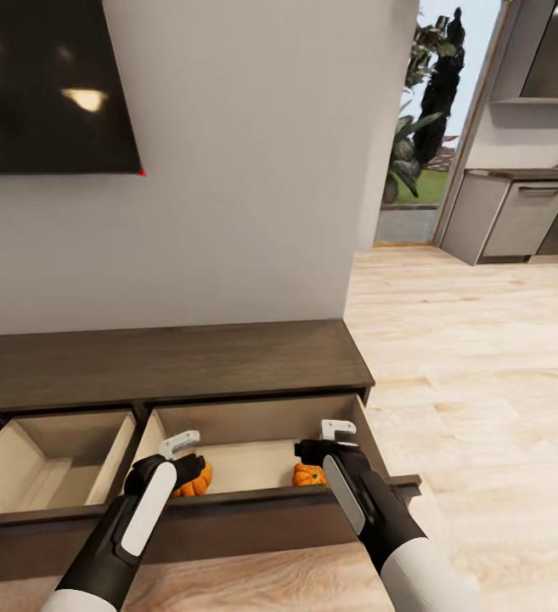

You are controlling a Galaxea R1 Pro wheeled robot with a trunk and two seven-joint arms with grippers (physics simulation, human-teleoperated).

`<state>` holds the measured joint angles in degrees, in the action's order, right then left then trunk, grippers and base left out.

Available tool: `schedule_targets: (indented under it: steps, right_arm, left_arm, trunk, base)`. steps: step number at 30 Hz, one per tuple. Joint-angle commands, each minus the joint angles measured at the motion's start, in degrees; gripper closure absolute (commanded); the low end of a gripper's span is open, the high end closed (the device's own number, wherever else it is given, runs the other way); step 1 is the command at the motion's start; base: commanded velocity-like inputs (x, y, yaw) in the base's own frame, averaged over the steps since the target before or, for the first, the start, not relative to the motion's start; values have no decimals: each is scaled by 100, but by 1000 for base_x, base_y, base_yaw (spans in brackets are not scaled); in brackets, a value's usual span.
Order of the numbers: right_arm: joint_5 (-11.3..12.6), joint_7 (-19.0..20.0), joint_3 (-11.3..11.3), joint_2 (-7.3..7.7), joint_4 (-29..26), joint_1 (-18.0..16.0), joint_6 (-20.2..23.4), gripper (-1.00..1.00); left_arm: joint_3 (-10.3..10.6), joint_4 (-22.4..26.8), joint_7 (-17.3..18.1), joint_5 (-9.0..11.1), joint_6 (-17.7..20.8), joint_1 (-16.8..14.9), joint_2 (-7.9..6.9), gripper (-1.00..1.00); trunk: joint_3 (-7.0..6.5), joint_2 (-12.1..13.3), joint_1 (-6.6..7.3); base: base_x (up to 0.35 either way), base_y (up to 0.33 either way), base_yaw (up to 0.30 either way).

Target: Place each of the two pumpkins and all three candles from the living room inside a cabinet in the living room (use any cabinet), then make sure every cabinet is closed, and position the cauldron so it is next to a table in the living room.

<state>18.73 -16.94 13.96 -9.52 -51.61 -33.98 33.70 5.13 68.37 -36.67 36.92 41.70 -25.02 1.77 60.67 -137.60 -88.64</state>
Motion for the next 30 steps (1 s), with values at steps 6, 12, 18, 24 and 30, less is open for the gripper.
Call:
schedule_targets:
  steps: [6, 12, 18, 24, 30]
  right_arm:
    - [61, -55, 18, 3, -4, -3, 13, -100]
    - [61, -55, 19, 3, 0, -3, 13, -100]
    - [61, -55, 19, 3, 2, -3, 13, -100]
    - [61, -55, 19, 3, 2, -3, 13, -100]
    - [61, -47, 16, 3, -4, -3, 13, -100]
  left_arm:
    - [9, 10, -59, 61, 5, -3, -1, -100]
    - [14, 49, -59, 57, 5, -3, -1, -100]
    - [13, 70, -59, 52, 5, -3, -1, -100]
    - [24, 71, -59, 52, 5, -3, 2, -100]
    - [47, 69, -59, 49, 4, -3, 7, -100]
  trunk:
    - [-103, 240, 137]
    - [-103, 240, 137]
    - [-49, 119, 71]
    - [59, -121, -61]
    - [94, -202, -105]
  base:
    - [-315, 0, 0]
    - [-321, 0, 0]
    - [-308, 0, 0]
    - [-159, 0, 0]
    - [-14, 0, 0]
